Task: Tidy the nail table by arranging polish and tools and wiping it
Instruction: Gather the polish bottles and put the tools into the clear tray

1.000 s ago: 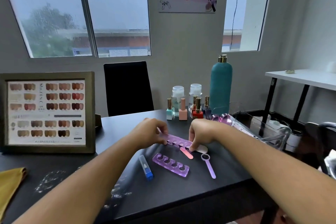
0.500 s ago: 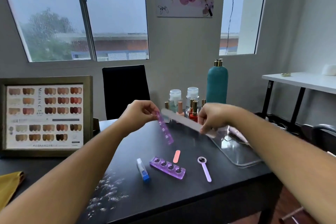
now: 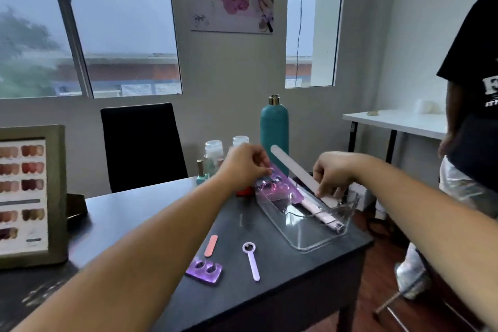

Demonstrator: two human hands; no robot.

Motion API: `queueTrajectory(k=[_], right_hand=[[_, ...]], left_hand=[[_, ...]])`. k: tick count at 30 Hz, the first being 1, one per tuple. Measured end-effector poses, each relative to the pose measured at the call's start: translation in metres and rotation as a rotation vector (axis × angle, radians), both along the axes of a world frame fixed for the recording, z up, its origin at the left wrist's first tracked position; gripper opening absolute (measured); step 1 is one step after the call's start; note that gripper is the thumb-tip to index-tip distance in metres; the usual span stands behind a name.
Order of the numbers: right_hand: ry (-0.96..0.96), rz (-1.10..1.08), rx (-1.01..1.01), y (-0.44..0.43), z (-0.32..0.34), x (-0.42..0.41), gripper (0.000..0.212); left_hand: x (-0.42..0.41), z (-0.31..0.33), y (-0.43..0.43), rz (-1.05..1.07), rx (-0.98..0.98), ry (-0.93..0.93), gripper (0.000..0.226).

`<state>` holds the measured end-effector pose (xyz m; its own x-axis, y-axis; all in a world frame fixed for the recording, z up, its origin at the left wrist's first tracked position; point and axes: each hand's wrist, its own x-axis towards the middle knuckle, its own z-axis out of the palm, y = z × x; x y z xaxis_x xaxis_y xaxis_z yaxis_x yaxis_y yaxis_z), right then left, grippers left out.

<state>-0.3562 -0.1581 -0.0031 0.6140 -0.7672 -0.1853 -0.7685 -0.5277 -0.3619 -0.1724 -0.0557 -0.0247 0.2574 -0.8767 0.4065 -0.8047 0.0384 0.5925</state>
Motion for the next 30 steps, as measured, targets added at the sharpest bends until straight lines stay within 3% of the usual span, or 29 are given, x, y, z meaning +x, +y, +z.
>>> queueTrajectory(k=[5,9,13,21,26,30], right_hand=[[0.107,0.029,0.029,-0.002,-0.009,0.005,0.022],[0.166,0.034,0.077,0.001,-0.014,0.010,0.017],[0.168,0.007,0.186,0.002,-0.021,0.013,0.034],[0.068,0.020,0.115,0.006,-0.011,0.013,0.035],[-0.099,0.031,-0.085,0.018,0.002,0.017,0.012],[-0.224,0.164,-0.134,0.043,0.005,0.034,0.007]], left_hand=[[-0.001,-0.021,-0.010,0.004,0.173,-0.130,0.020],[0.003,-0.023,-0.012,0.020,0.202,-0.187,0.012],[0.005,-0.020,-0.012,0.008,0.215,-0.214,0.021],[0.003,-0.022,-0.007,-0.019,0.207,-0.186,0.013],[0.016,-0.006,0.014,0.026,0.164,-0.173,0.013],[0.037,0.011,0.047,0.071,0.137,-0.159,0.008]])
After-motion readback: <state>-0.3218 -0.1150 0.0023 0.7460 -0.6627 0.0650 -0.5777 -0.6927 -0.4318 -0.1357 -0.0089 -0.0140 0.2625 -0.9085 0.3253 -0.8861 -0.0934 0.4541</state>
